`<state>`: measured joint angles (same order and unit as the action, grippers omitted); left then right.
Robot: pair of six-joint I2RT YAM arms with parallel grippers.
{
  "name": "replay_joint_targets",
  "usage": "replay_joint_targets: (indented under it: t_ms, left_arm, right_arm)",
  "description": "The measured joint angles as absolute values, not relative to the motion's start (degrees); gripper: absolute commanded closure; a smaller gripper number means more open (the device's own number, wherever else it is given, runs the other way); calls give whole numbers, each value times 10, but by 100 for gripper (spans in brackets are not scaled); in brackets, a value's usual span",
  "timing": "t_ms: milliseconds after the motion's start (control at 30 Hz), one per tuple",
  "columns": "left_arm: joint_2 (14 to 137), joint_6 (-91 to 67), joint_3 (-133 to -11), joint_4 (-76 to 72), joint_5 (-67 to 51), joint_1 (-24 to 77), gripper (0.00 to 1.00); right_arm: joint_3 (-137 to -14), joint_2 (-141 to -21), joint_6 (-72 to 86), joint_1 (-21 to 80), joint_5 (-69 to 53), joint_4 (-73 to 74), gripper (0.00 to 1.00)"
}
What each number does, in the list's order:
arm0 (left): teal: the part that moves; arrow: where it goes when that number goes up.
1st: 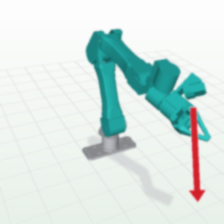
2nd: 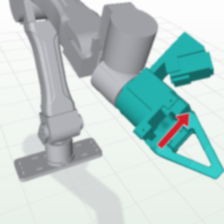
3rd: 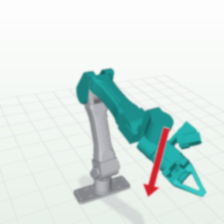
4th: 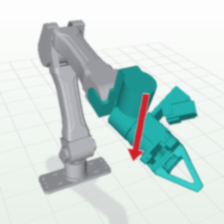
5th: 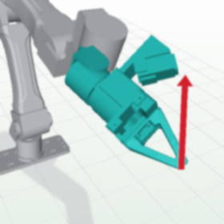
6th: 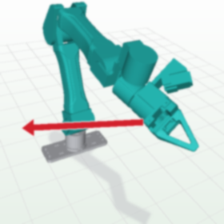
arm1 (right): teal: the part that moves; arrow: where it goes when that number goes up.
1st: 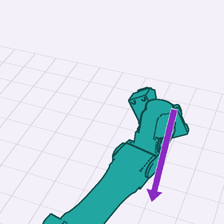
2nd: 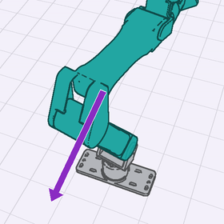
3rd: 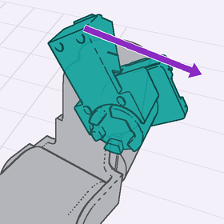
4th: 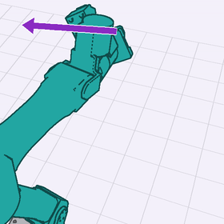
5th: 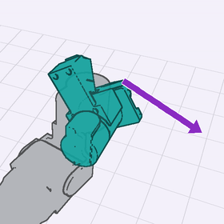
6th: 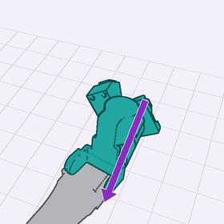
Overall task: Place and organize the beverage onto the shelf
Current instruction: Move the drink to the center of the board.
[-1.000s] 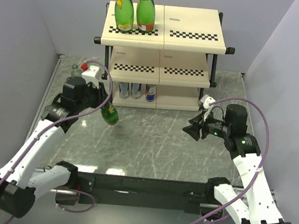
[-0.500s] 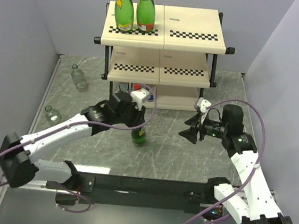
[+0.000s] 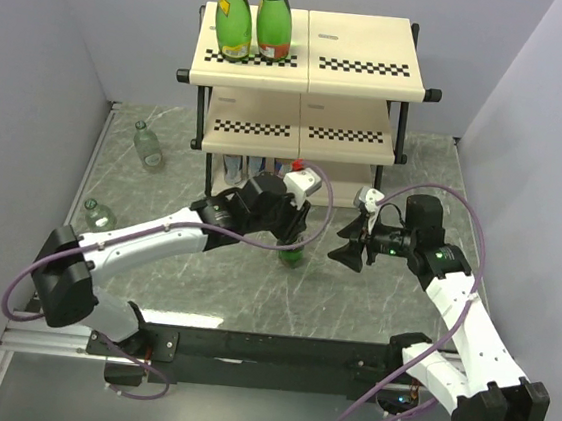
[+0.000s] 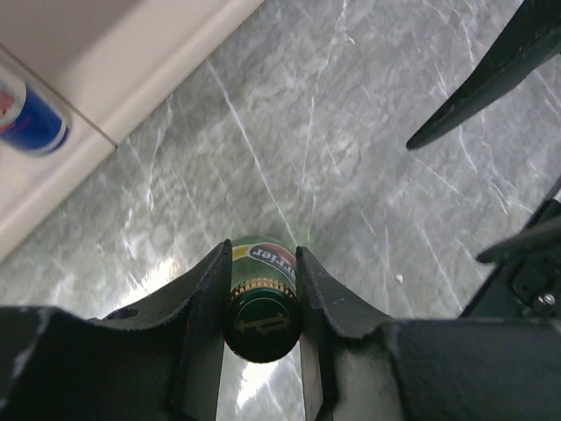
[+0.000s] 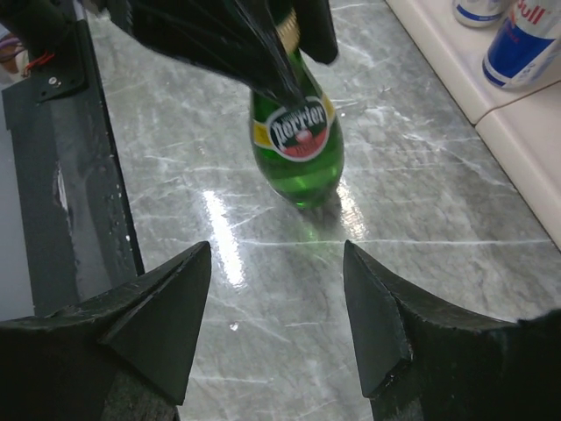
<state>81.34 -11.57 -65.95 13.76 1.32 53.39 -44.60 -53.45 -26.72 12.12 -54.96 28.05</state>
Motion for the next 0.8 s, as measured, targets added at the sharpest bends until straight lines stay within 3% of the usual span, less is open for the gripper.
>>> replay_joint_targets:
  t_ms: [433,800]
  left_arm:
    - [919,-64,-723,123,45,564,99]
    - [936,-52,-734,114,50,577,99]
  right_arm:
    - [-446,-535,-269,119,-525,277,30]
    - [-446,-535,-269,117,-514,276,30]
